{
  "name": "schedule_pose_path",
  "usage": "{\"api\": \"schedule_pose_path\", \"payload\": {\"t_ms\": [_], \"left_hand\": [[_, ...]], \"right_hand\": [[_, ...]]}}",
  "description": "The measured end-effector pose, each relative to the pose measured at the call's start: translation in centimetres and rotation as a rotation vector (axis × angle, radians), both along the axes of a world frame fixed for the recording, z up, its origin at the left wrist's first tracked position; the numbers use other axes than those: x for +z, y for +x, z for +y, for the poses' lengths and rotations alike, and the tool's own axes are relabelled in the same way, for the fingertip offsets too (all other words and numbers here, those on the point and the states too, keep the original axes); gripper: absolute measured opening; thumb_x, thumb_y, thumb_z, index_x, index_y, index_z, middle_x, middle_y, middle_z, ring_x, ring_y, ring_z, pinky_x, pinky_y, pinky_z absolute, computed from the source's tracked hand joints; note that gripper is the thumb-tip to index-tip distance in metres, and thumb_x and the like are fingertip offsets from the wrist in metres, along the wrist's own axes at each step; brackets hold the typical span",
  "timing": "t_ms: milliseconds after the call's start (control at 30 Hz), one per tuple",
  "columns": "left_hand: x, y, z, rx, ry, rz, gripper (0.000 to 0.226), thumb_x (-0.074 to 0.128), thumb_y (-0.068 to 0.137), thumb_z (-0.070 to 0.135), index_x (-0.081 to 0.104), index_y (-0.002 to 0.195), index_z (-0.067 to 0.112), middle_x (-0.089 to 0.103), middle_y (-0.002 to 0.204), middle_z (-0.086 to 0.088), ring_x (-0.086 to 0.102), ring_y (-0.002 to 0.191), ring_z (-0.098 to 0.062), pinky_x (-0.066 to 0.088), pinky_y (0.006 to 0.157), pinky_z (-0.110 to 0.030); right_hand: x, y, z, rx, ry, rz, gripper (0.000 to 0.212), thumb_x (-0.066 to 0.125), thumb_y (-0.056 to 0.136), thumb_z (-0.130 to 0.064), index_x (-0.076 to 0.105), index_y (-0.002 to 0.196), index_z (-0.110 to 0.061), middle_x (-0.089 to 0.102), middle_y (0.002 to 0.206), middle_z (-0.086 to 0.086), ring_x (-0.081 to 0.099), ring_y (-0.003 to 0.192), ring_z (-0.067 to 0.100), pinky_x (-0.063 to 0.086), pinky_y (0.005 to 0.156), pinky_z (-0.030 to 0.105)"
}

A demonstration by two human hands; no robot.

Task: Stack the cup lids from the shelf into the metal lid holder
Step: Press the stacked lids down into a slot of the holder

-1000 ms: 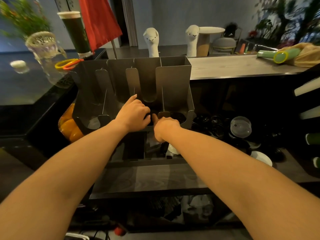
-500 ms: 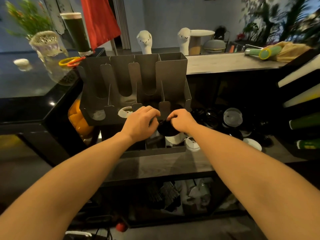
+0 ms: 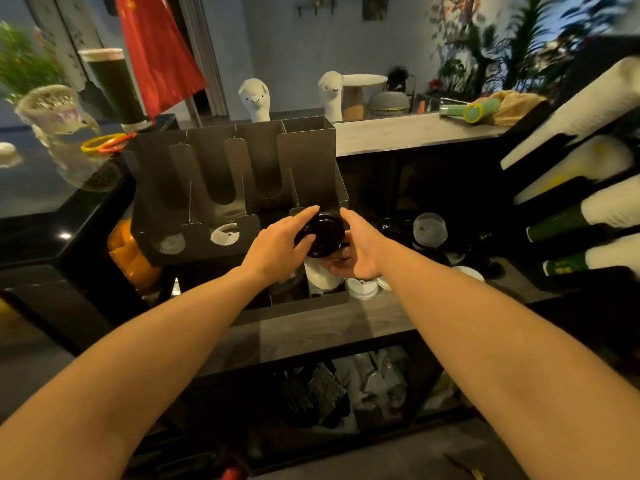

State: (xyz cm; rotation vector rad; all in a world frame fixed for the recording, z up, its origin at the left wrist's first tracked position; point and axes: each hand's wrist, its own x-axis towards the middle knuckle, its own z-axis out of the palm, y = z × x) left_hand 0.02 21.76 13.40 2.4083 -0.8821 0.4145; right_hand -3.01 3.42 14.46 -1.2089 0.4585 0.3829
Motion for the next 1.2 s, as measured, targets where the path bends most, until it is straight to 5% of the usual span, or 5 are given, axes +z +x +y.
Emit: {"api": "schedule_pose_path", "payload": {"t_ms": [167,600,767,1000,1200], "left_hand": [[1.0,0.6,-1.2,0.003,-0.15,0.201,0.057,0.057,0.1,0.022,0.033,0.152,0.029,0.059,0.134,-0.005,0.06,0.117,-0.021,0.053,0.092,-0.03],[4.9,4.3,-3.3,0.069,0.286,-0.111,0.083,0.072,0.08,0.058,0.042,0.147,0.018,0.045,0.147,-0.002,0.049,0.127,-0.025,0.051,0.099,-0.042],[6.3,6.8,-4.1,0.179,0.251,-0.143,0.066,0.07,0.081,0.06,0.057,0.131,0.02,0.062,0.123,-0.003,0.051,0.117,-0.022,0.051,0.092,-0.039],[6.2,8.9,-6.6,0.352,0.59,-0.291,0.057,0.054,0.084,0.072,0.065,0.108,0.022,0.065,0.099,0.0,0.05,0.1,-0.02,0.041,0.072,-0.03],[4.2,10.0,-8.9,0.343,0.855,-0.152,0.052,0.052,0.088,0.068,0.06,0.118,0.026,0.066,0.115,0.0,0.053,0.119,-0.025,0.03,0.106,-0.049]], "right_hand": [[0.4,-0.2,-0.3,0.002,-0.108,-0.106,0.034,0.063,0.095,-0.04,0.061,0.118,-0.014,0.072,0.103,0.014,0.071,0.092,0.025,0.06,0.077,0.034],[2.9,3.8,-1.7,-0.007,-0.373,-0.276,0.017,0.059,0.099,-0.027,0.064,0.107,-0.014,0.071,0.098,0.012,0.072,0.078,0.02,0.06,0.068,0.031],[4.0,6.6,-3.0,-0.037,-1.107,-0.605,0.04,0.054,0.098,-0.033,0.053,0.137,-0.022,0.065,0.117,0.0,0.061,0.103,0.018,0.05,0.082,0.032],[4.4,8.6,-3.9,0.473,-1.558,-0.764,0.036,0.058,0.094,-0.025,0.053,0.129,-0.022,0.054,0.119,0.004,0.059,0.089,0.026,0.046,0.067,0.035],[4.8,10.3,-4.2,0.791,-1.664,-0.627,0.018,0.06,0.093,-0.025,0.058,0.107,-0.014,0.055,0.084,0.0,0.058,0.067,0.016,0.044,0.054,0.026]]}}
